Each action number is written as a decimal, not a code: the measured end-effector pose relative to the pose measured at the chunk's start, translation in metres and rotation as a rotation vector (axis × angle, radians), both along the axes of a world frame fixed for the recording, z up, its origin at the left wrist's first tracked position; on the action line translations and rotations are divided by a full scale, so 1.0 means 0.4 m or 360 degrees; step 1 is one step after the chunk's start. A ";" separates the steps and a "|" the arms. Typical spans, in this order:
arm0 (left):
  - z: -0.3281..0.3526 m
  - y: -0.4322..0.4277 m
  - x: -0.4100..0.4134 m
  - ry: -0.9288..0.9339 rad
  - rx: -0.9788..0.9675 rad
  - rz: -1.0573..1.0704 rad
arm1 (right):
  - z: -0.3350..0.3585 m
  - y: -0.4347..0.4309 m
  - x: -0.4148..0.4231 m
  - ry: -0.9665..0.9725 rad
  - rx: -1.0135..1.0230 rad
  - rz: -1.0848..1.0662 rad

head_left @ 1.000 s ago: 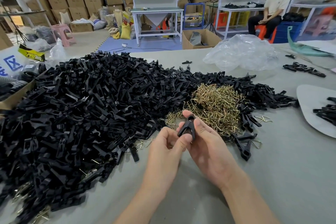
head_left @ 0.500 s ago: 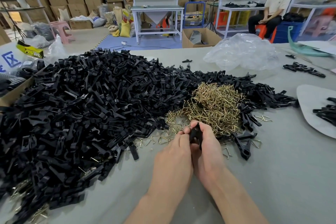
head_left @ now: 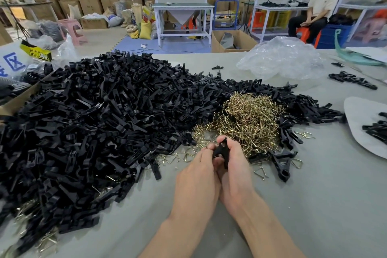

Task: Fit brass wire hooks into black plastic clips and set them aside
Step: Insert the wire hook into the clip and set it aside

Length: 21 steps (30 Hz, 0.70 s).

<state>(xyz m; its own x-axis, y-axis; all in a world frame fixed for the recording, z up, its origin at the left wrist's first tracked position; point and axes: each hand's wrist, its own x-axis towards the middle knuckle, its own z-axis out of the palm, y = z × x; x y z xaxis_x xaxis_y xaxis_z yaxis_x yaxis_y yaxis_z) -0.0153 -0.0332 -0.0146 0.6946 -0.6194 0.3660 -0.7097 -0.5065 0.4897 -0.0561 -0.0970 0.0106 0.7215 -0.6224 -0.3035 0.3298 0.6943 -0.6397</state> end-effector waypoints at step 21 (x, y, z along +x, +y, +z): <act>-0.003 0.015 0.029 0.0487 -0.0400 -0.0268 | -0.024 -0.042 -0.006 -0.0067 -0.0369 -0.0092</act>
